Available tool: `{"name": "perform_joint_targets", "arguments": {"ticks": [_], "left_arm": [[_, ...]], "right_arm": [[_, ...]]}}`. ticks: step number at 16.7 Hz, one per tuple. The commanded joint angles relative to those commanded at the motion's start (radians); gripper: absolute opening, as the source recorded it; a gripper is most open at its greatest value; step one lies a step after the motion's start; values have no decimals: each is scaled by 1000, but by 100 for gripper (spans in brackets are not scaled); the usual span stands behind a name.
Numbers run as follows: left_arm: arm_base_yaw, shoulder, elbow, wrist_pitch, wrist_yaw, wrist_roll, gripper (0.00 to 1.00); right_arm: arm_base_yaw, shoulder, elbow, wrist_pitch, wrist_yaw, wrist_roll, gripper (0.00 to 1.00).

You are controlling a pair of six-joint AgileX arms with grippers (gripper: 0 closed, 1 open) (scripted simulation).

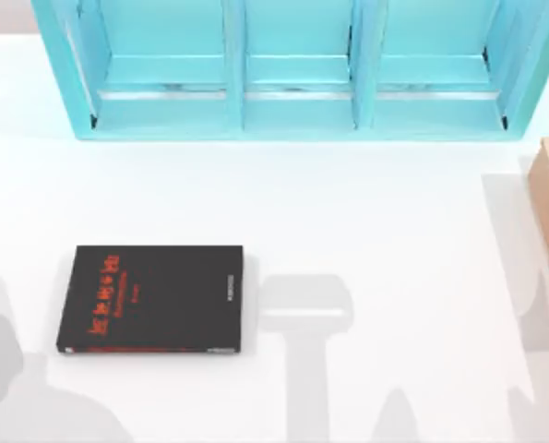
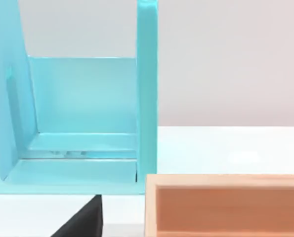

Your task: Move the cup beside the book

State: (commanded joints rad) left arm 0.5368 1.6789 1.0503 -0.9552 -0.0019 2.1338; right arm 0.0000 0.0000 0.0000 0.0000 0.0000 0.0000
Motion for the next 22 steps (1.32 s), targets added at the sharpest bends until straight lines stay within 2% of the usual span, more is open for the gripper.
{"name": "perform_joint_targets", "arguments": {"ticks": [3,8,12,17,22], "left_arm": [[-1,-32,47,-67,1,-3,0],[0,-30,47,-66,1,-2,0],[-28,-21,73,-75,0,-98,0],[-125,14,142,-115,0,-442,0],[-262,68,211,-180,4,-975,0]], "right_arm": [[0,0,0,0,0,0,100],[0,0,0,0,0,0,100],[0,0,0,0,0,0,100],[0,0,0,0,0,0,100],[0,0,0,0,0,0,100]]}}
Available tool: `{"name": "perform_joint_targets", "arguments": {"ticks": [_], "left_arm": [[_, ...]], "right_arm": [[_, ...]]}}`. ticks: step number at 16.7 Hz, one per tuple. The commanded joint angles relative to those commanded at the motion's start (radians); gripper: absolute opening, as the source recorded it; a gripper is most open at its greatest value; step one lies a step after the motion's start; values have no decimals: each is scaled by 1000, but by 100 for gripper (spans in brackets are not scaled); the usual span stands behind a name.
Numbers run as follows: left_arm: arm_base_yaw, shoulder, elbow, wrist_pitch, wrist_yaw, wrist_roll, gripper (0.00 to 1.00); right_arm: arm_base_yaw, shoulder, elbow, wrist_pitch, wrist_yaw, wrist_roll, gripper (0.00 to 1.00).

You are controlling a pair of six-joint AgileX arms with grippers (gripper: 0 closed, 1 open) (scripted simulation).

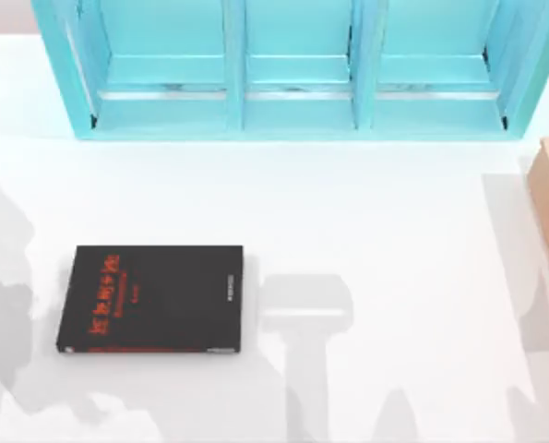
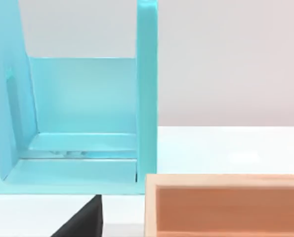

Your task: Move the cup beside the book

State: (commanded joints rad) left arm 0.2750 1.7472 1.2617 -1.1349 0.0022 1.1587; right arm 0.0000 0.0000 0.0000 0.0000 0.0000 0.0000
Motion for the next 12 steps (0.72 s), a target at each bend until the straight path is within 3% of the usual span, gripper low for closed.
{"name": "perform_joint_targets", "arguments": {"ticks": [7,12], "left_arm": [[-192,52,99,-73,5,-784,0],[-288,50,162,-84,0,-1105,0]], "right_arm": [[0,0,0,0,0,0,100],[0,0,0,0,0,0,100]]}}
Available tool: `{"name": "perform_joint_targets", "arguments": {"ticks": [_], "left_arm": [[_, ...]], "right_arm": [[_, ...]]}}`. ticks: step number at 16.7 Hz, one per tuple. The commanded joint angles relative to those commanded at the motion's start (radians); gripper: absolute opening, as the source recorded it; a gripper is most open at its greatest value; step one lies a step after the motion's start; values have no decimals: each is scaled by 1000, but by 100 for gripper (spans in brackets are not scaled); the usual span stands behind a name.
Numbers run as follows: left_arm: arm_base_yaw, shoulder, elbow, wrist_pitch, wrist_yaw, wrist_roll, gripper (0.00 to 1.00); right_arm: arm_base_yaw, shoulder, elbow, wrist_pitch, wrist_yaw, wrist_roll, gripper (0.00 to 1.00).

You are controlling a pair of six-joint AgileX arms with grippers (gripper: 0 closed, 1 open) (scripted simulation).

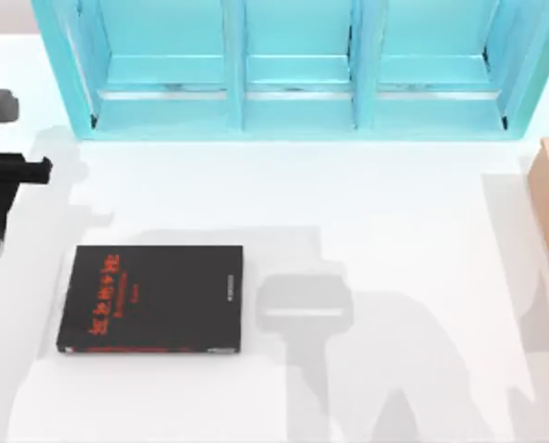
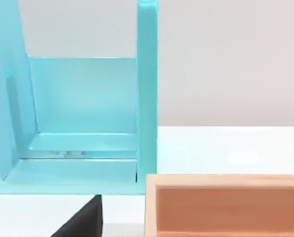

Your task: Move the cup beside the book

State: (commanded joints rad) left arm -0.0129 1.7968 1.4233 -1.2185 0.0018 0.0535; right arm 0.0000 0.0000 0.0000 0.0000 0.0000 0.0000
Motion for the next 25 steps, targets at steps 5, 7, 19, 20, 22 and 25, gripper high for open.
{"name": "perform_joint_targets", "arguments": {"ticks": [5,7,19,20,22,25], "left_arm": [[-22,-4,18,1,-3,-65,0],[-22,-4,18,1,-3,-65,0],[-19,53,-175,250,-3,-61,0],[-19,53,-175,250,-3,-61,0],[-19,53,-175,250,-3,-61,0],[-19,53,-175,250,-3,-61,23]], "right_arm": [[0,0,0,0,0,0,100],[0,0,0,0,0,0,100],[0,0,0,0,0,0,100],[0,0,0,0,0,0,100],[0,0,0,0,0,0,100],[0,0,0,0,0,0,100]]}}
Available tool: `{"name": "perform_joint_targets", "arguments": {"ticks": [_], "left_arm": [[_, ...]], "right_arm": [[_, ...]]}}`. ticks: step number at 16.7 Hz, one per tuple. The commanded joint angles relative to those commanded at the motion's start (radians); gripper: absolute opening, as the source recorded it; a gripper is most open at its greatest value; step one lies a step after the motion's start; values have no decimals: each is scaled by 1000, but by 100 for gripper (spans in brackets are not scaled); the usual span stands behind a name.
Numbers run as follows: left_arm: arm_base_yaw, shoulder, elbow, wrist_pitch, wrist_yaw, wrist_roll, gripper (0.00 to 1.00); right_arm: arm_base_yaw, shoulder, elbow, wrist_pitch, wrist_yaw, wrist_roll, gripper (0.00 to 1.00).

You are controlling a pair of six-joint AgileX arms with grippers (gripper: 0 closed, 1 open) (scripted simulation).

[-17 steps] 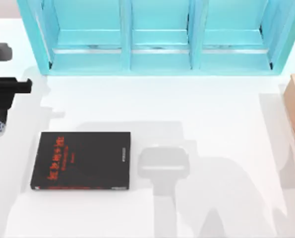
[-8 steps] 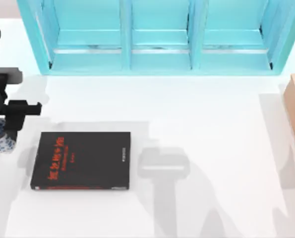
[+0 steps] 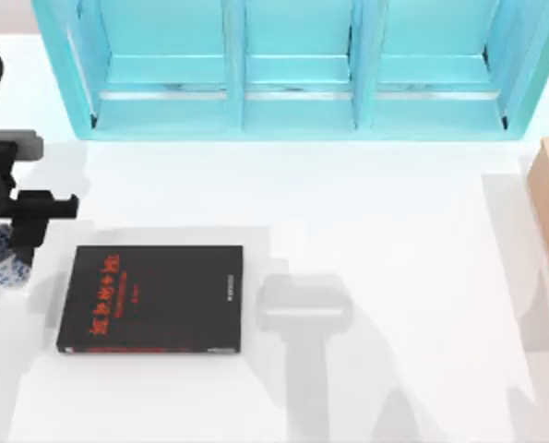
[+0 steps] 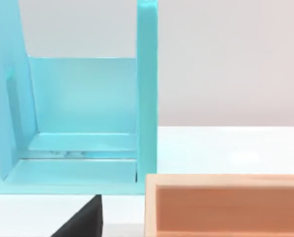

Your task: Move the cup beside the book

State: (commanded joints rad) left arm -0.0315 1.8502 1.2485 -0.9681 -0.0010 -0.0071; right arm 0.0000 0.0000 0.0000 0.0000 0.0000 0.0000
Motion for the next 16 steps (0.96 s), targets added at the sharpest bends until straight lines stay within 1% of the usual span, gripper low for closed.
{"name": "perform_joint_targets", "arguments": {"ticks": [10,11,16], "left_arm": [[0,0,0,0,0,0,98],[0,0,0,0,0,0,100],[0,0,0,0,0,0,100]], "right_arm": [[0,0,0,0,0,0,100],[0,0,0,0,0,0,100],[0,0,0,0,0,0,100]]}}
